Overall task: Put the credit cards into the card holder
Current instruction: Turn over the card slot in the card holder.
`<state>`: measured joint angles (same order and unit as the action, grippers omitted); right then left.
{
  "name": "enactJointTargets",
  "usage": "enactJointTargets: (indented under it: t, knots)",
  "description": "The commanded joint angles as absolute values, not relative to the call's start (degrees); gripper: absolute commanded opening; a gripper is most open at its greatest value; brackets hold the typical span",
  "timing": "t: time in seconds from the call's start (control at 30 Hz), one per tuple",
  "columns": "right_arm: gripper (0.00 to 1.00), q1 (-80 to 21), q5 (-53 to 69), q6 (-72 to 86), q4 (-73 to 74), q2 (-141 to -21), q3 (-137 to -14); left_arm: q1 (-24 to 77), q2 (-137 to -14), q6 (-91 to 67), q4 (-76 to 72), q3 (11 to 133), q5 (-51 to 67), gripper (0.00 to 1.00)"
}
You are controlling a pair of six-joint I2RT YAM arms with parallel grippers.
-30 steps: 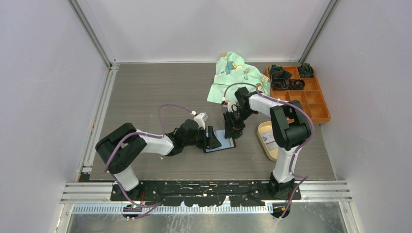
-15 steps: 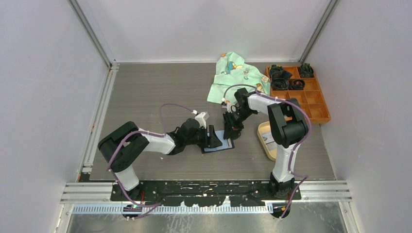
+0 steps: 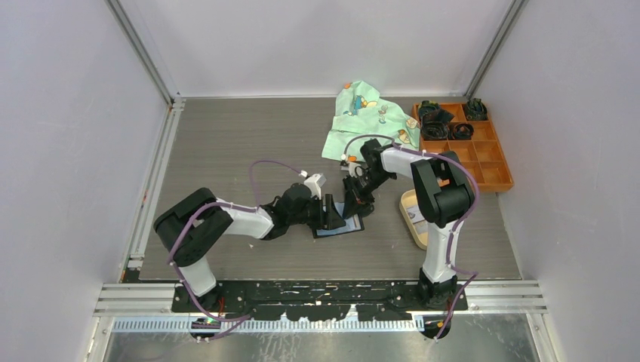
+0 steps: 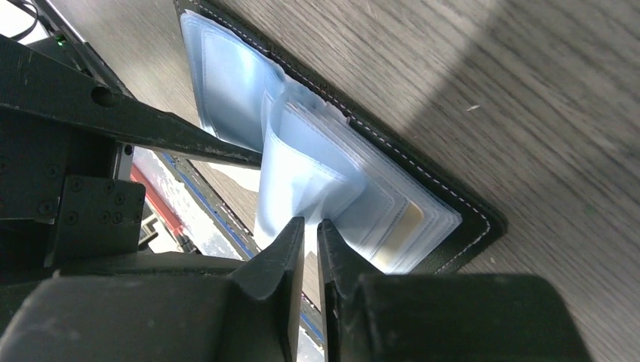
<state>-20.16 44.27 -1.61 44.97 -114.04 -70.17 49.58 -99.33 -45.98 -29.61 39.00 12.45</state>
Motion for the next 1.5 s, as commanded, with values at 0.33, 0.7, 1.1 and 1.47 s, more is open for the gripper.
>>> enactJointTargets:
  t: [0.33,0.7,1.1,1.47]
  knots:
    - [0.22,-20.48,56.86,1.25,41.01,-116.51,-70.33,51.77,-94.88,-36.78,-12.78,42.96,1.97,0.54]
    - [0.23,-20.39,55.43,-4.79,44.86,-111.93,-72.26,51.81,-93.88,-37.62,-7.69,43.60,-2.68,0.28]
    - [0.23,-21.21,32.56,-7.20,42.37,-105.22,-69.34,49.56,-92.79,-42.69,-14.80,39.04,3.66,0.31]
    - [0.26,-22.84,33.18,-6.77,43.65,-109.59,-70.56,47.09,-90.19,-46.26,-19.16,33.64,6.07,0.32]
